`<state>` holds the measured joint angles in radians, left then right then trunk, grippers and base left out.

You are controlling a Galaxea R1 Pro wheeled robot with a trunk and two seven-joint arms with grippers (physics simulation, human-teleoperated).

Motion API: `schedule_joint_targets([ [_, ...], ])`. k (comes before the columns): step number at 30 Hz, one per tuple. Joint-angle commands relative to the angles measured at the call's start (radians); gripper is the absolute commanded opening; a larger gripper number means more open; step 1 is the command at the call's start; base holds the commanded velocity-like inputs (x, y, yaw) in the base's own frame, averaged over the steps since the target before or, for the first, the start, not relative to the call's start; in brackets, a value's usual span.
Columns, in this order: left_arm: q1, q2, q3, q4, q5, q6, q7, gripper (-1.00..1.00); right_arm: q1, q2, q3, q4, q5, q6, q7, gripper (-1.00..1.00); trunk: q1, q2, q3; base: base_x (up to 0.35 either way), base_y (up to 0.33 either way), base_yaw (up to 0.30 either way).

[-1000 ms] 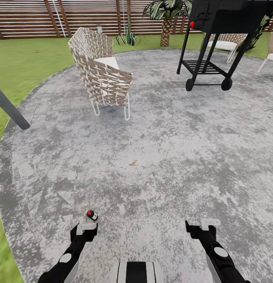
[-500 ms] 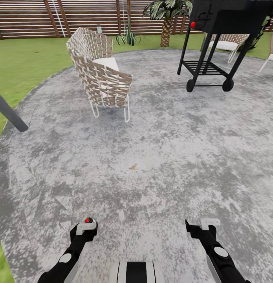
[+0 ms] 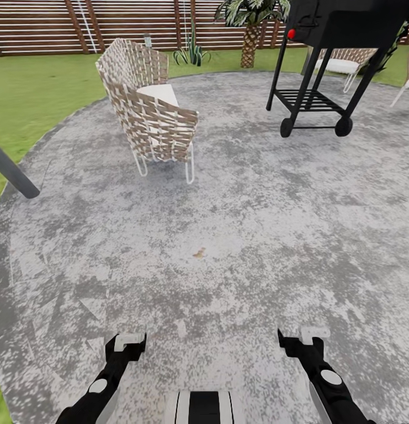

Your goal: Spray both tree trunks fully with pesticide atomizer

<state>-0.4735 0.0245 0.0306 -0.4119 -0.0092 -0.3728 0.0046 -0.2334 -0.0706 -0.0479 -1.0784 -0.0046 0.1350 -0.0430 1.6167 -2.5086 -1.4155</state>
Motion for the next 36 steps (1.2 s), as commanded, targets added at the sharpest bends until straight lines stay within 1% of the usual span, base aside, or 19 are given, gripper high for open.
schedule_joint_targets([
  [1,0.0,0.0,0.0,0.0,0.0,0.0,0.0,1.0,0.0,0.0,0.0,0.0,0.0,0.0,0.0,1.0,0.0,0.0,-0.004,0.0,0.0,0.0],
  [7,0.0,0.0,0.001,0.0,0.0,0.0,0.0,1.0,0.0,0.0,0.0,0.001,0.0,0.0,0.0,1.0,0.003,-0.002,-0.031,0.0,0.0,0.0],
  [13,0.0,0.0,0.002,-0.001,0.0,0.0,0.0,1.0,0.0,0.0,0.0,0.002,0.0,0.0,0.0,1.0,0.003,-0.002,-0.039,0.0,0.0,0.0],
  [19,0.0,0.0,0.002,-0.001,0.0,0.0,0.0,1.0,0.0,0.0,0.0,0.002,0.0,0.0,0.0,1.0,0.003,-0.002,-0.041,0.0,0.0,0.0],
  [23,0.0,0.0,0.002,-0.001,0.0,0.0,0.0,1.0,0.0,0.0,0.0,0.002,0.0,0.0,0.0,1.0,0.005,-0.003,-0.056,0.0,0.0,0.0],
  [36,0.0,0.0,0.003,0.001,0.002,0.0,0.0,1.0,0.0,0.0,-0.001,0.002,0.0,0.0,0.0,1.0,0.005,-0.003,-0.062,0.005,0.002,0.041],
])
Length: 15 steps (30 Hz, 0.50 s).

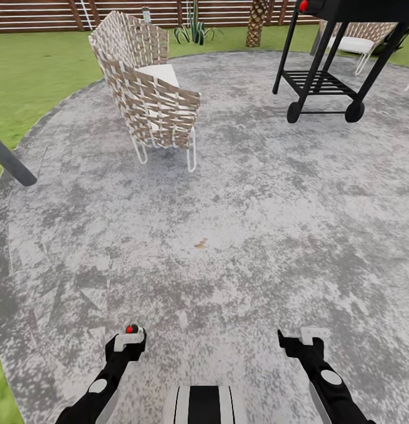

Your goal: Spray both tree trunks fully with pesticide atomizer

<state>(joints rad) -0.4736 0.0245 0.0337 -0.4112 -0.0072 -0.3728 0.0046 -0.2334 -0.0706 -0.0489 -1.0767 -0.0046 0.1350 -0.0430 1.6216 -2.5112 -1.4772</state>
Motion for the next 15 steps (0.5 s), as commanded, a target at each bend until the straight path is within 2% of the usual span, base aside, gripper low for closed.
schedule_joint_targets([
  [1,0.0,0.0,0.0,0.0,0.0,0.0,0.0,1.0,0.0,0.0,0.0,0.0,0.0,0.0,0.0,1.0,0.0,0.0,0.0,0.121,0.088,0.01],
  [5,0.0,0.0,0.0,0.0,0.001,0.0,0.0,1.0,0.0,0.0,0.0,0.0,0.0,0.0,0.0,1.0,0.0,0.0,0.0,0.11,0.088,0.004],
  [15,0.0,-0.001,0.0,-0.001,0.0,0.0,0.0,1.0,0.0,0.0,0.0,0.0,0.0,0.0,0.0,1.0,0.0,0.0,0.0,0.012,0.009,0.0],
])
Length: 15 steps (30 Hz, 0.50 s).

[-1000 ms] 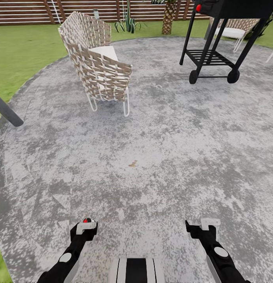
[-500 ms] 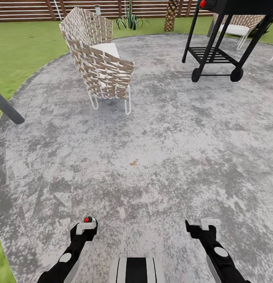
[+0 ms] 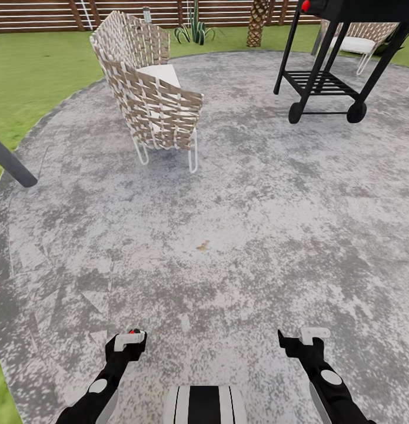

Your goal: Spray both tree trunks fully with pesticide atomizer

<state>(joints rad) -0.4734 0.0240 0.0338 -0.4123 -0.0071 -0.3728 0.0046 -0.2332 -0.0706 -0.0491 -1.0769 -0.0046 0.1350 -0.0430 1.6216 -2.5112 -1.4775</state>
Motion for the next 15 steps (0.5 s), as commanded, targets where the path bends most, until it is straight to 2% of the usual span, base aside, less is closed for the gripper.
schedule_joint_targets([
  [1,0.0,0.0,0.0,0.0,0.0,0.0,0.0,1.0,0.0,0.0,0.0,0.0,0.0,0.0,0.0,1.0,0.0,0.0,0.0,0.0,0.0,0.0],
  [6,0.0,0.0,0.0,0.0,-0.001,0.0,0.0,1.0,0.0,0.0,0.0,0.0,0.0,0.0,0.0,1.0,0.0,0.0,0.0,0.0,0.0,-0.025],
  [11,0.0,0.0,0.0,0.001,-0.001,0.0,0.0,1.0,0.0,0.0,0.0,0.0,0.0,0.0,0.0,1.0,0.002,-0.001,-0.019,0.0,0.0,-0.051],
  [15,0.0,0.0,0.0,0.001,-0.001,0.0,0.0,1.0,0.0,0.0,0.0,0.0,0.0,0.0,0.0,1.0,0.002,-0.001,-0.022,0.0,0.0,-0.006],
])
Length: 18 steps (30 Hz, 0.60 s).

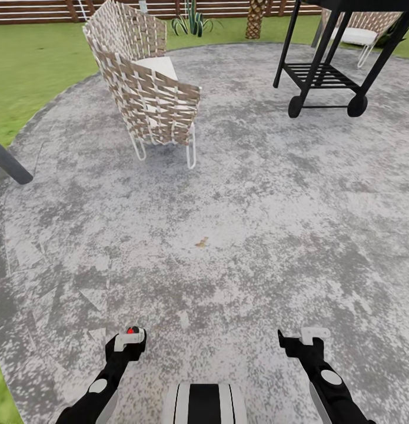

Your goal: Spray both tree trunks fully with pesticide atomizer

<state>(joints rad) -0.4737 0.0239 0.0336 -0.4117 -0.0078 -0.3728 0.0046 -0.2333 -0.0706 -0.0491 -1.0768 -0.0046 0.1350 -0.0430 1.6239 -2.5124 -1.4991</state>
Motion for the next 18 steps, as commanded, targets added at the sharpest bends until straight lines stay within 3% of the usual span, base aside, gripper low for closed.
schedule_joint_targets([
  [1,0.0,0.0,0.0,0.0,0.0,0.0,0.0,1.0,0.0,0.0,0.0,0.0,0.0,0.0,0.0,1.0,0.0,0.0,-0.001,0.0,0.0,-0.002],
  [18,0.0,-0.001,-0.003,0.001,-0.001,0.0,0.0,1.0,0.0,0.0,0.001,-0.001,0.0,0.0,0.001,1.0,0.0,0.0,-0.01,0.0,0.0,-0.008],
])
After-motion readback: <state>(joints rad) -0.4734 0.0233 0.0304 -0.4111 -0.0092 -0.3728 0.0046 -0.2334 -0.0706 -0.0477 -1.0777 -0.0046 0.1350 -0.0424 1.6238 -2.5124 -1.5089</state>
